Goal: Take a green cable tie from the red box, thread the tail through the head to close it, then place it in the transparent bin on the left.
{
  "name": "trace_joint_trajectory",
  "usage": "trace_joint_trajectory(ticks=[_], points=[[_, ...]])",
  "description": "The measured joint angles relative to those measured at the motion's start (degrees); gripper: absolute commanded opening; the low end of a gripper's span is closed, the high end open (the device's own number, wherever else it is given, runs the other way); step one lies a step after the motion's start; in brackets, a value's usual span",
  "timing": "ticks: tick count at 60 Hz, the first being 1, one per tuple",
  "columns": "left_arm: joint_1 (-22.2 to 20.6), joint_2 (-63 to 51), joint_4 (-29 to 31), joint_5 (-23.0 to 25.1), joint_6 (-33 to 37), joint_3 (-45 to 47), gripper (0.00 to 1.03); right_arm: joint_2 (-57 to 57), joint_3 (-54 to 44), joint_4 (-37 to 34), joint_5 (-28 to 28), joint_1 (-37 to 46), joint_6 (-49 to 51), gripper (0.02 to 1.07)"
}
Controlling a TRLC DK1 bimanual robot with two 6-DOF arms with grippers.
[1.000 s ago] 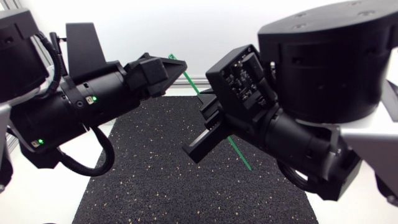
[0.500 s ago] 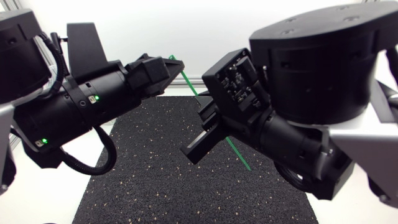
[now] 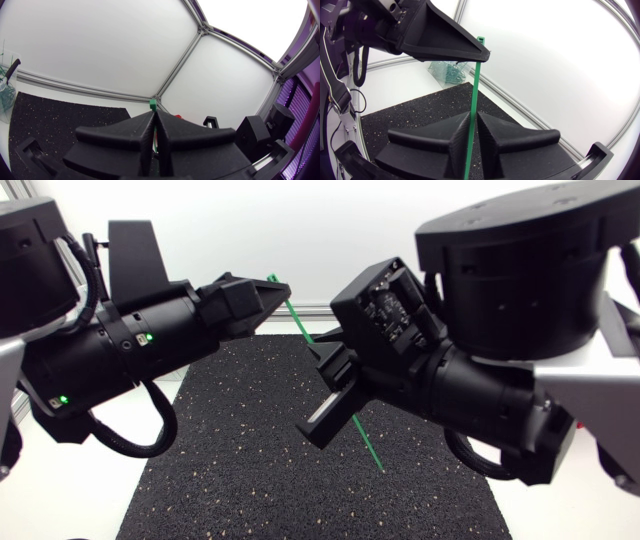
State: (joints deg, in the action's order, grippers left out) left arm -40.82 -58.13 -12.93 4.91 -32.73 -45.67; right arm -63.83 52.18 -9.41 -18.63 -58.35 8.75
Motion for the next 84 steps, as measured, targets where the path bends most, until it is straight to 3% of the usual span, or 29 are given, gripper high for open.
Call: trace_joint_trajectory(ticks=[14, 29, 42, 47, 56, 68, 78, 84], points=[[3.7, 1.4, 4.9, 7.8, 3.5, 0.0, 0.04, 3.1, 0.0, -2.6, 10.9, 6.1, 0.4, 0.54], [4.7, 3.0, 9.9, 18.0, 10.0, 0.0, 0.04, 3.4, 0.0, -4.0, 34.2, 16.8, 1.1, 0.54], [9.7, 2.5, 13.6, 28.0, 14.1, -1.2, 0.04, 1.7, 0.3, -6.1, 54.3, 26.5, 3.5, 0.54], [11.7, 0.7, 16.0, 34.3, 15.0, -3.2, 0.04, 0.6, 0.8, -7.2, 59.8, 27.8, 5.0, 0.52], [13.5, -2.9, 17.2, 41.7, 14.5, -5.9, 0.04, -1.5, 1.6, -7.7, 65.2, 27.3, 5.9, 0.49], [13.1, -5.1, 17.4, 46.1, 11.8, -7.2, 0.04, -4.2, 2.7, -8.7, 69.3, 26.6, 6.1, 0.41], [12.5, -5.8, 16.9, 47.2, 10.4, -7.7, 0.04, -4.6, 2.9, -8.9, 71.6, 26.5, 6.1, 0.27], [12.5, -6.2, 16.6, 47.2, 10.0, -7.7, 0.04, -4.6, 3.1, -8.9, 73.2, 26.5, 6.1, 0.26]])
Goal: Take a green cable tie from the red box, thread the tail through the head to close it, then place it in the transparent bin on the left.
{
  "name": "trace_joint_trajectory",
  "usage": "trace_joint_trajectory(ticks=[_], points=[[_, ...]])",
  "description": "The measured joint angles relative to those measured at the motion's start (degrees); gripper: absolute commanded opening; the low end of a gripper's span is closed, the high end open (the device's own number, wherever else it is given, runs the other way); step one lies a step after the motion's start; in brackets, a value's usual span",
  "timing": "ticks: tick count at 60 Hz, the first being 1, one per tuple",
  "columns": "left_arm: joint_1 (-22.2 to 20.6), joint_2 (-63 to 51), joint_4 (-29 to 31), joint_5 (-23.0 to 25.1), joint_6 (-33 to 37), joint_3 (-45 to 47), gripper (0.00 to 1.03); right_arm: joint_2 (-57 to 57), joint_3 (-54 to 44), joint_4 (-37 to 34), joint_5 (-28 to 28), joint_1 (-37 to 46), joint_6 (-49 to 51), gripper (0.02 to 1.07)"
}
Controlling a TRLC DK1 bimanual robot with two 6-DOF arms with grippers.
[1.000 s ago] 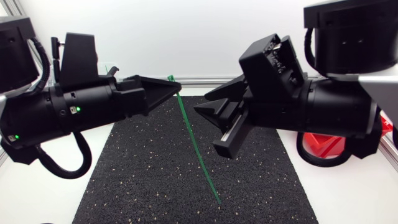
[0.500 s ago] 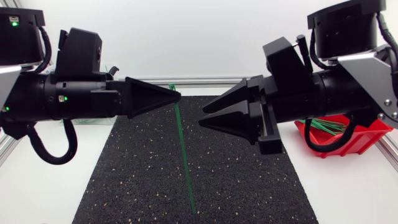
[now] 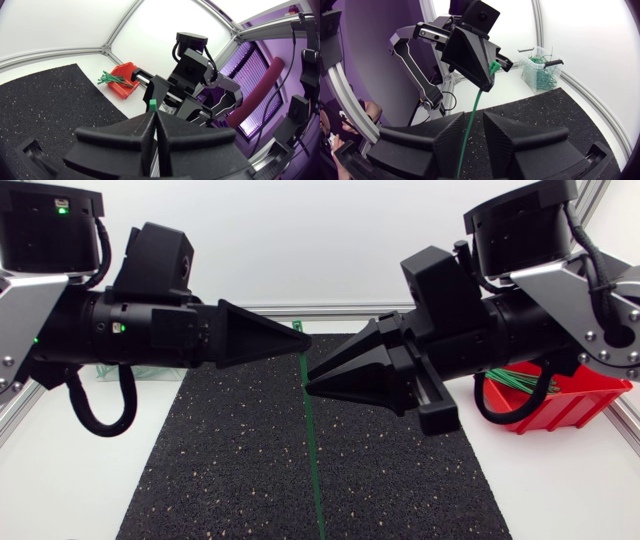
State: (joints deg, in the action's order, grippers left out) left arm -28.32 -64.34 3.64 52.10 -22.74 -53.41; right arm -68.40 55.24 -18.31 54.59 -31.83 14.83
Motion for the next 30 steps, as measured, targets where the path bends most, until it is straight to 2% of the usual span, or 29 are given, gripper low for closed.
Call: trace_joint_trajectory(ticks=[6, 12, 30], points=[[0.0, -0.5, -0.5, 0.0, -0.2, 0.0, 0.04, 0.0, 0.2, 0.0, 0.8, 0.0, 0.0, 0.25], [0.0, -0.9, -0.7, 0.2, -0.9, 0.0, 0.04, 0.0, 0.2, 0.0, 0.9, 0.0, 0.0, 0.08], [0.0, -0.9, -1.1, 0.9, -1.7, 0.0, 0.04, -0.7, 0.2, 0.0, 1.2, -0.1, -0.3, 0.08]])
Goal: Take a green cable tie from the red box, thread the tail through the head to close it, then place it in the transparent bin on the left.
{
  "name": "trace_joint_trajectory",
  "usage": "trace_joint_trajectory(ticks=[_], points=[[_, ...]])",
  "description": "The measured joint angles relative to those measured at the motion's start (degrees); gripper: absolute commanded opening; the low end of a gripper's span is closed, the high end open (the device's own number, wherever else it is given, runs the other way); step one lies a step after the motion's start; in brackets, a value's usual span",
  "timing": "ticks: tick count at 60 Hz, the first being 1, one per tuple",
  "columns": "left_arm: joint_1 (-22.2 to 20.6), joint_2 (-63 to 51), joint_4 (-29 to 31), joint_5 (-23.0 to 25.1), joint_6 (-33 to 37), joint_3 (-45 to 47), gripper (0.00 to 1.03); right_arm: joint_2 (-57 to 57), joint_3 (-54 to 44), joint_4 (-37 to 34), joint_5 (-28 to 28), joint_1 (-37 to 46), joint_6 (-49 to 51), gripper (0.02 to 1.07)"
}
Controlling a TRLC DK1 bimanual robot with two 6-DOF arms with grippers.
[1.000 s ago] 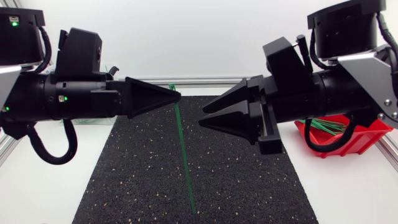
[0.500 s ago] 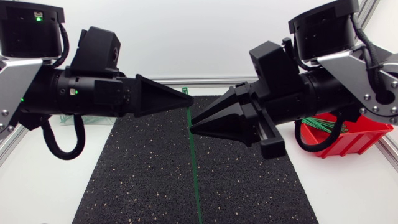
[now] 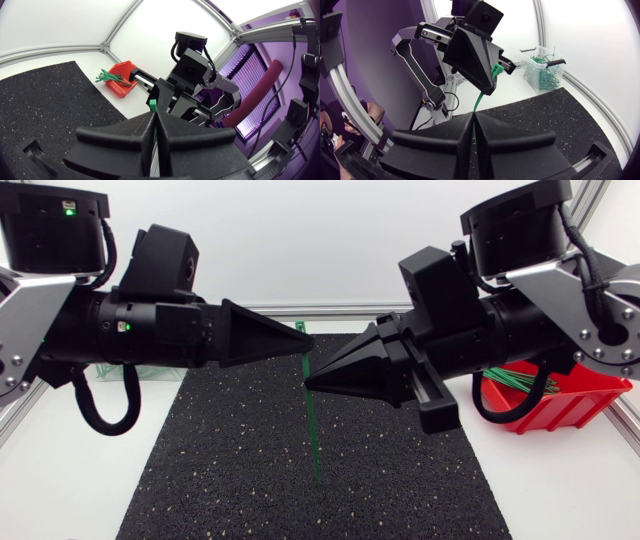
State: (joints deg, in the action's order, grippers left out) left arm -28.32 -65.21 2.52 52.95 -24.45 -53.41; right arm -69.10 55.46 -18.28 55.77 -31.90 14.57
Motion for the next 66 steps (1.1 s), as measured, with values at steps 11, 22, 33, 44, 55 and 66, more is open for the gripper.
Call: trace_joint_trajectory(ticks=[11, 22, 33, 44, 55, 66], points=[[0.0, 0.0, -0.5, 0.2, 0.0, 0.0, 0.3, 0.0, 0.0, 0.0, 0.2, -0.1, -0.9, 0.08], [0.3, 0.0, -2.3, 0.5, -1.0, 0.3, 0.43, 0.0, 0.1, 0.3, 0.2, -0.2, -1.4, 0.08], [2.4, 0.2, -5.6, 0.1, -2.7, 0.6, 0.43, 0.0, 0.1, 0.3, 1.8, 0.6, -2.4, 0.08], [2.4, 0.3, -6.0, 0.1, -2.8, 1.1, 0.43, 0.0, 0.1, 0.9, 2.4, 2.1, -3.4, 0.08], [2.3, 0.9, -6.9, 0.2, -3.0, 2.2, 0.42, 0.0, 0.1, 3.0, 2.5, 2.8, -5.5, 0.08], [2.1, 1.8, -9.9, 0.1, -4.3, 3.2, 0.42, -0.3, 0.1, 3.5, 2.5, 3.2, -6.1, 0.08]])
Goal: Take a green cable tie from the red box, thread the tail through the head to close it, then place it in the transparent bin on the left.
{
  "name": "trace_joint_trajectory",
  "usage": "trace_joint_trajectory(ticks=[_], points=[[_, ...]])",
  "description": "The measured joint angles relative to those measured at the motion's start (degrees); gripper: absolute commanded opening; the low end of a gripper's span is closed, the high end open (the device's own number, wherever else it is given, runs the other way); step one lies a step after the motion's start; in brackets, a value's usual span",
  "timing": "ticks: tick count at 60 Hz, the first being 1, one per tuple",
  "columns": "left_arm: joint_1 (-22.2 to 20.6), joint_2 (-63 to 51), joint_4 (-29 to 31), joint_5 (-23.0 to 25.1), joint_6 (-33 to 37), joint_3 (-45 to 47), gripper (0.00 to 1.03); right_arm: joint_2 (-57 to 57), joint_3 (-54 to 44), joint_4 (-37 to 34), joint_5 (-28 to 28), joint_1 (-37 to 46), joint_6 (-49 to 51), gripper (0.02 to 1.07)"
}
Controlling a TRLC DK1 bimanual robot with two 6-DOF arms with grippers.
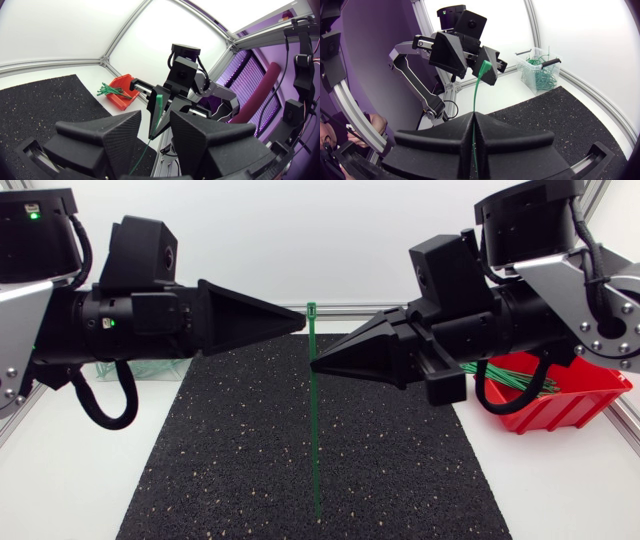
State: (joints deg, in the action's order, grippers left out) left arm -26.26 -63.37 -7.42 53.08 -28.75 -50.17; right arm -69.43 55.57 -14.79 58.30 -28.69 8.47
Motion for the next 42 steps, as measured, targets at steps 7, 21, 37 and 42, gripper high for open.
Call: trace_joint_trajectory(ticks=[7, 21, 37, 42], points=[[-1.5, 0.0, -1.6, -1.0, -0.2, 0.6, 0.38, -0.7, 0.0, 0.0, 0.0, 0.0, -0.6, 0.08], [-3.3, 0.0, -3.0, -2.7, -0.2, 1.4, 0.37, -1.2, 0.0, 0.3, 0.0, 0.0, -1.0, 0.08], [-3.3, 0.0, -3.7, -3.7, -0.2, 1.7, 0.24, -1.2, 0.0, 0.4, 0.0, 0.0, -1.0, 0.08], [-3.3, 0.0, -4.0, -3.7, -0.2, 1.8, 0.24, -1.2, 0.0, 0.4, 0.0, 0.2, -1.0, 0.08]])
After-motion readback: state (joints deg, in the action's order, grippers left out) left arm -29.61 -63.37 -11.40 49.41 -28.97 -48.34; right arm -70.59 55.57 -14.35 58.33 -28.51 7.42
